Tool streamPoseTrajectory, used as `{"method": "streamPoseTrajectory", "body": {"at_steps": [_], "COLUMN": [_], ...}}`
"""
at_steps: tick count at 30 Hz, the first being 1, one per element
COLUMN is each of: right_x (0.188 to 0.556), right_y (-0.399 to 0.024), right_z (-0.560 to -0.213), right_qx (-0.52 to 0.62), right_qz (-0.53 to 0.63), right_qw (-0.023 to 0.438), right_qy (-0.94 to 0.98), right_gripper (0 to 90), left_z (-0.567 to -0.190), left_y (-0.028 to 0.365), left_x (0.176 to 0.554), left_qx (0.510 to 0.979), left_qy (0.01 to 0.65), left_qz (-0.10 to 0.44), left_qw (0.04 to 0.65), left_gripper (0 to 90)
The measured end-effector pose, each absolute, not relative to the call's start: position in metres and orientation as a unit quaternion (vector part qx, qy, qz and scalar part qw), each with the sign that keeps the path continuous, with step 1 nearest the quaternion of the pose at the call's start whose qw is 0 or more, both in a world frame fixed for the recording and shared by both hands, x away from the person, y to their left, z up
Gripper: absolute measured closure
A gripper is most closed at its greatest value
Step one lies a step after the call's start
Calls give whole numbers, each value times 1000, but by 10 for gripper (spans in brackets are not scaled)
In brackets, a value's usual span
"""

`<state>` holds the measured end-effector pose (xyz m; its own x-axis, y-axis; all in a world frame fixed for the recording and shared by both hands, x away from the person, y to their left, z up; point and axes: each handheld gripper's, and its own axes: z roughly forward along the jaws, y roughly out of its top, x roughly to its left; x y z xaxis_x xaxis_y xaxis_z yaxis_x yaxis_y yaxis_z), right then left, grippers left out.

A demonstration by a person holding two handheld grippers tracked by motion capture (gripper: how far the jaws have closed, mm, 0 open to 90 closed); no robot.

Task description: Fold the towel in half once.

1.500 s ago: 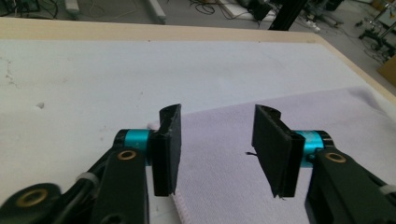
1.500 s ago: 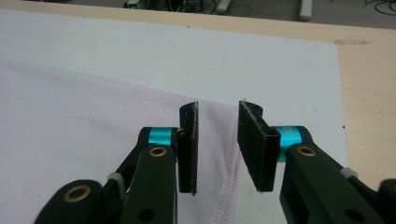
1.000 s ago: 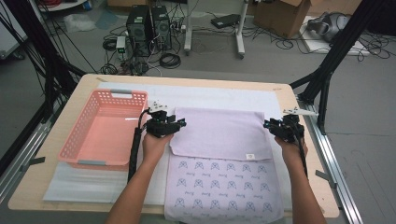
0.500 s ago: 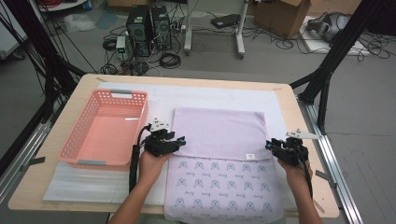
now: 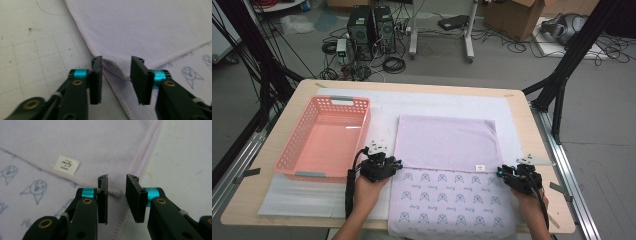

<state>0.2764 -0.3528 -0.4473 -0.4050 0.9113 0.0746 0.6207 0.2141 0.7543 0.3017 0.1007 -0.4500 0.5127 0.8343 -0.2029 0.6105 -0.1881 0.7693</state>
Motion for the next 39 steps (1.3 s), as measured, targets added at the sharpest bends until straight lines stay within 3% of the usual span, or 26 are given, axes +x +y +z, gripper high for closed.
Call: {"method": "streamPoseTrajectory", "body": {"at_steps": [2,4,11,20,31,34,35,37,39], "right_x": [274,272,269,264,262,262,262,263,263], "right_y": [-352,-351,-347,-357,-355,-356,-356,-356,-355], "right_z": [-449,-450,-450,-443,-442,-443,-443,-444,-444], "right_qx": [508,506,493,498,492,493,493,493,493], "right_qz": [368,367,362,399,400,400,400,399,399], "right_qw": [206,215,244,222,224,221,220,221,222], "right_qy": [751,750,752,737,740,741,740,741,741], "right_gripper": [743,829,864,875,874,873,873,873,873], "left_z": [-453,-453,-450,-443,-448,-451,-451,-450,-450], "left_y": [104,106,110,116,120,119,118,116,113], "left_x": [299,297,291,282,291,297,298,301,301], "left_qx": [757,756,745,732,725,712,709,712,721], "left_qy": [472,470,450,441,469,490,491,490,483], "left_qz": [134,135,149,138,132,105,104,102,110], "left_qw": [431,435,470,501,487,492,495,492,485], "left_gripper": [825,865,874,872,799,614,596,600,689]}}
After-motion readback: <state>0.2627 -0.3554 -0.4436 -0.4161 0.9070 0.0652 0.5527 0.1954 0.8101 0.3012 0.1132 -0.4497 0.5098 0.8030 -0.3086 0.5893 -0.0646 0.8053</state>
